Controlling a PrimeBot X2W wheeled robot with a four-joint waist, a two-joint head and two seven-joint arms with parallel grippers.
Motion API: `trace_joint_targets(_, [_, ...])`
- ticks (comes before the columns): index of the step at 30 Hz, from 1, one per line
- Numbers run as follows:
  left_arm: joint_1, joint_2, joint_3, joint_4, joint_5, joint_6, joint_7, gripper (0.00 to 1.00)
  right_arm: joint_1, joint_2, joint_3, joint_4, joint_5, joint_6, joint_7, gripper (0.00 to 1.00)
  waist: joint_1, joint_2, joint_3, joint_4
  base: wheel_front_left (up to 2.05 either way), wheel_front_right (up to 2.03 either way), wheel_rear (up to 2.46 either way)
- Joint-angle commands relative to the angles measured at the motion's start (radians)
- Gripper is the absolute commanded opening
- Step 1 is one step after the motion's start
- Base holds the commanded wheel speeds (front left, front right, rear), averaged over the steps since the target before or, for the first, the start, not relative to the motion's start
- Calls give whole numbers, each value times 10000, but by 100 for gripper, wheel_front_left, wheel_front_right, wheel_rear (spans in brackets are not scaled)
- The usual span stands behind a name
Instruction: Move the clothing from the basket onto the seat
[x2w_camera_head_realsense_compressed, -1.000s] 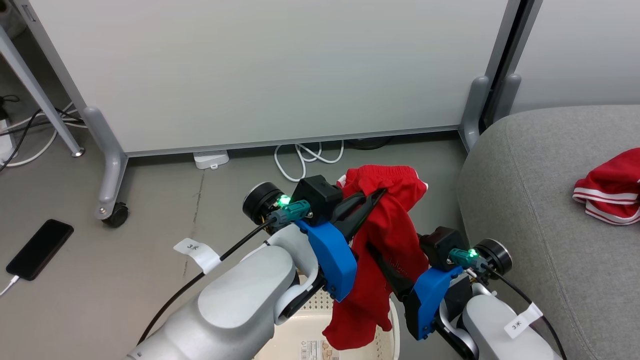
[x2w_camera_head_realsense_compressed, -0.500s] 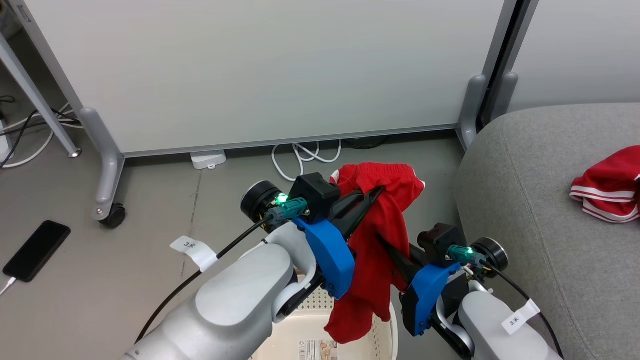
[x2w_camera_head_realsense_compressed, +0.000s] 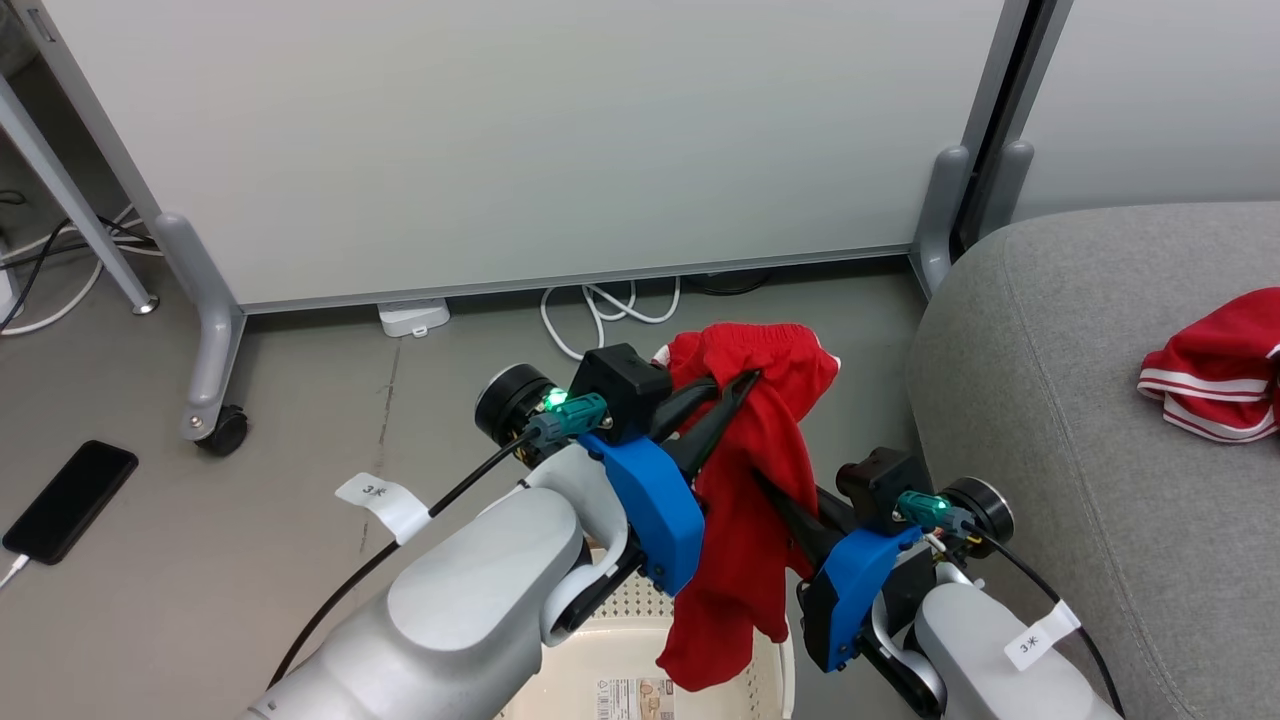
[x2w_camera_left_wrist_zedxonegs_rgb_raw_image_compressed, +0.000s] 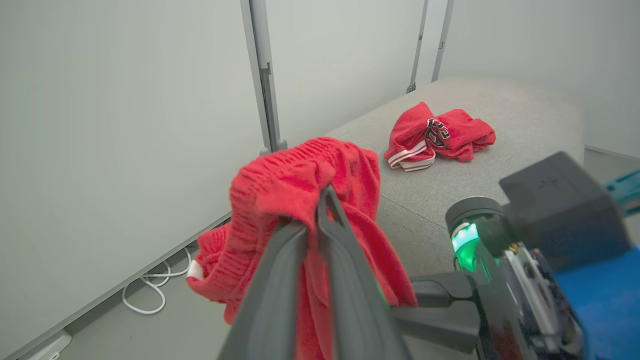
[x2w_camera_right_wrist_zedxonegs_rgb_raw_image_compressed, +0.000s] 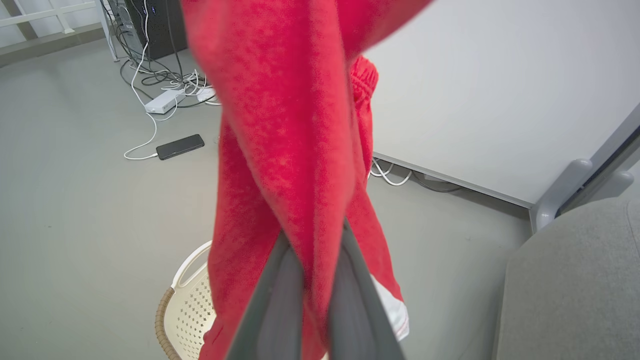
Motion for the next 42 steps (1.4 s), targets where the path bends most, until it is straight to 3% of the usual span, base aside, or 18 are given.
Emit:
trace_joint_targets(1, [32,39,40,25,-35,72,6,100,-101,-11,22,31,87,5,-70,0,-1,0,-12,-3,0,0,0])
trace_joint_targets(13, [163,81,145,51,-134,275,-327,100,-122,-61,96,78,176,5,-113,0,-1,0,-94,-97,0,0,0])
trace_joint_targets(23, [1143,466,800,-5,-336,748,-1225,100,5,-133,-101,-35,139,5,-238,0,-1,0,-55,-245,0,0,0])
trace_joint_targets(31, [2449,821,2151,-990,545,1341,-1410,100,266,-156,-452,-234,-34,5,-256,0,-1,0,90,-423,0,0,0])
trace_joint_targets(42, [4628,795,4388,-2593,2495,837,-1416,100,655,-182,-933,-660,-297,5,-183,0,-1,0,105,-630,0,0,0])
